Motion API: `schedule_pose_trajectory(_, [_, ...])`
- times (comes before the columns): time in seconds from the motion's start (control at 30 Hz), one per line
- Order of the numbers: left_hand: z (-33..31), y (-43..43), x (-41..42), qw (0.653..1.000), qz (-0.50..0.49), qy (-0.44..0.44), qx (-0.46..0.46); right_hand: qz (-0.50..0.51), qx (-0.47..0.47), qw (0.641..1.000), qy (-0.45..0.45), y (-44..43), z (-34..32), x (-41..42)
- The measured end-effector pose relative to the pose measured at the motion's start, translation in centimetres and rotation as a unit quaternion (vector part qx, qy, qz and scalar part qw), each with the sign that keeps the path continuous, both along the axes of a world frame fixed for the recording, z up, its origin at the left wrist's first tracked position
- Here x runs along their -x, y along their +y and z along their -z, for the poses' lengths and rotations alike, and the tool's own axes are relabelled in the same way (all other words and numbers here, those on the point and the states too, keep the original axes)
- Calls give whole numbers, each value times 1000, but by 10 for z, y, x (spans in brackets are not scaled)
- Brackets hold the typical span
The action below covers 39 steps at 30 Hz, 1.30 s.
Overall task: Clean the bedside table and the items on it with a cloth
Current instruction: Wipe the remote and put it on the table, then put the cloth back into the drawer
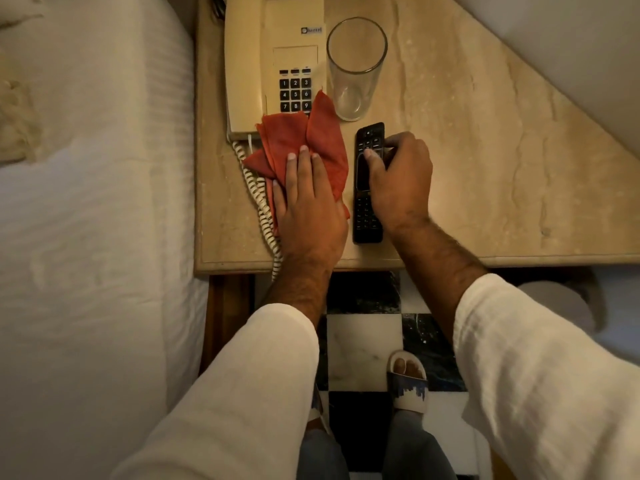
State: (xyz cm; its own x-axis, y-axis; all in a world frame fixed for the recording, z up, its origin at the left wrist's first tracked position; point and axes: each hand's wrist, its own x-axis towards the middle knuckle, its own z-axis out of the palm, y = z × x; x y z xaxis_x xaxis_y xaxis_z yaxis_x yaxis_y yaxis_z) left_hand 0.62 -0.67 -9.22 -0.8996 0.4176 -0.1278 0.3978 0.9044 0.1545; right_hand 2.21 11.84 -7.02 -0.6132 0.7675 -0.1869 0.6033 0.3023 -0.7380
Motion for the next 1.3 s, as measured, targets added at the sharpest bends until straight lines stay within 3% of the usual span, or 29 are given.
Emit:
schedule_pose_trajectory(0.13, [-1, 2, 2, 1000, 6, -10, 16, -21, -24, 999, -22, 1, 2, -6])
schedule_pose_trajectory(0.23, [-9, 1, 3, 1000, 6, -26, 3, -46, -111, 991, -52, 22, 5, -22])
schedule_pose_trajectory(0.3, [-22, -5, -7, 998, -15, 3, -65, -87, -183, 977, -68, 45, 8, -35])
schedule_pose_trajectory(0.4, [-34, -24, -54, 963, -1, 78, -258, -173, -225, 951, -126, 71, 18, -51])
schedule_pose_trajectory(0.47, [-29, -42, -99, 948, 37, 25, -317, -202, -260, 931, -160, 75, 28, -58])
schedule_pose_trajectory(0.53, [-14, -55, -131, 952, 42, -74, -293, -199, -290, 922, -161, 74, 36, -59])
schedule_pose_trajectory(0.6, [8, -59, -145, 958, -48, -172, -226, -192, -294, 923, -155, 73, 39, -58])
schedule_pose_trajectory(0.7, [47, -50, -128, 904, -245, -308, -165, -187, -298, 922, -162, 75, 40, -58])
schedule_pose_trajectory(0.77, [70, -34, -108, 872, -279, -370, -157, -188, -299, 921, -164, 74, 38, -58])
schedule_pose_trajectory(0.9, [98, -11, -83, 896, -186, -384, -122, -184, -304, 919, -169, 74, 36, -56])
schedule_pose_trajectory(1.0, [112, -14, -78, 891, -194, -377, -160, -180, -305, 920, -169, 74, 38, -56])
schedule_pose_trajectory(1.07, [118, -16, -82, 892, -211, -386, -104, -179, -306, 920, -167, 74, 39, -56])
schedule_pose_trajectory(1.23, [115, -20, -97, 870, -275, -407, -51, -174, -313, 920, -161, 74, 42, -56])
schedule_pose_trajectory(1.3, [112, -33, -117, 826, -363, -413, -127, -173, -315, 919, -161, 74, 42, -56])
